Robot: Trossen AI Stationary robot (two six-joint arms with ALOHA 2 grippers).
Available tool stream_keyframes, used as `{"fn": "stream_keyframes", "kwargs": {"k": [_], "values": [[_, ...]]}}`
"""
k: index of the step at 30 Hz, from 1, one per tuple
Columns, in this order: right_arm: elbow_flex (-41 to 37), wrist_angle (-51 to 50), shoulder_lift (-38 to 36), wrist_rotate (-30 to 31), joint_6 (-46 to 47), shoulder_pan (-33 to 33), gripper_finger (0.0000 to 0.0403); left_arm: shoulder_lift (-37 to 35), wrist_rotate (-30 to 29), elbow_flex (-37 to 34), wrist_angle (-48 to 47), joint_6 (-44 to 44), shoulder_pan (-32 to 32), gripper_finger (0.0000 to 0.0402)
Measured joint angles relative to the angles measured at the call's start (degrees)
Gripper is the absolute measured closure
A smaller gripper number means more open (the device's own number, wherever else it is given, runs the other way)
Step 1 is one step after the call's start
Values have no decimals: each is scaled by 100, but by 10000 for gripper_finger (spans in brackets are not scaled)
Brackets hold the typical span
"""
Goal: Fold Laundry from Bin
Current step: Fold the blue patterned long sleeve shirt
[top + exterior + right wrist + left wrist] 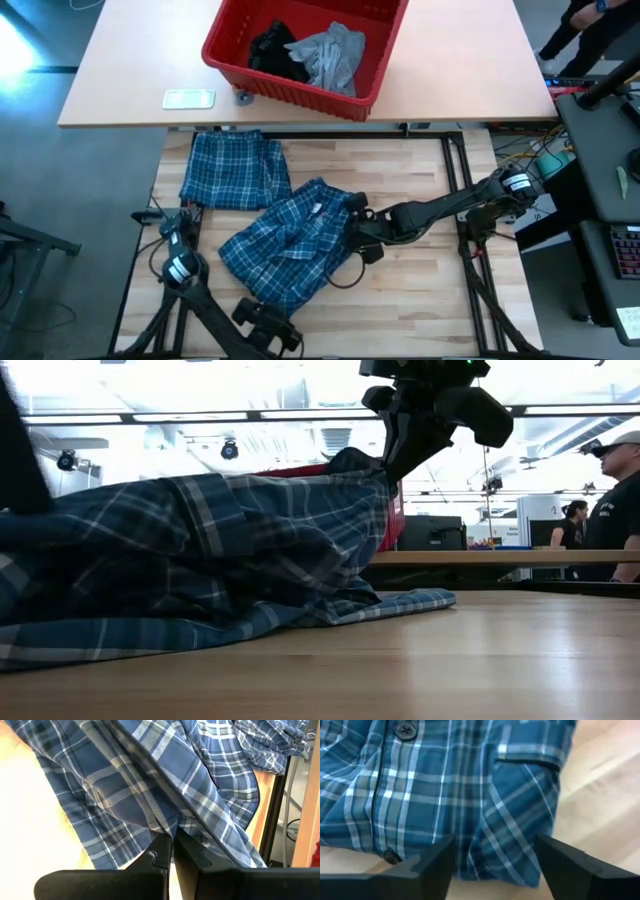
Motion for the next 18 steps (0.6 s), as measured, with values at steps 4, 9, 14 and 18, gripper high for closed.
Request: {"fn": "stream_keyframes", "kwargs": {"k": [4,9,14,18], "values": [[0,8,0,0,-20,-26,394,26,136,-228,-107,-364,53,124],[0,21,0,0,-6,-33,394,28,172,-471,-9,-492,89,143],[0,31,-13,0,-13,-31,394,28,231,-648,425,-342,195,221],[0,31,-38,44,-21,-31,394,28,388,-691,500,-22,291,336]]}}
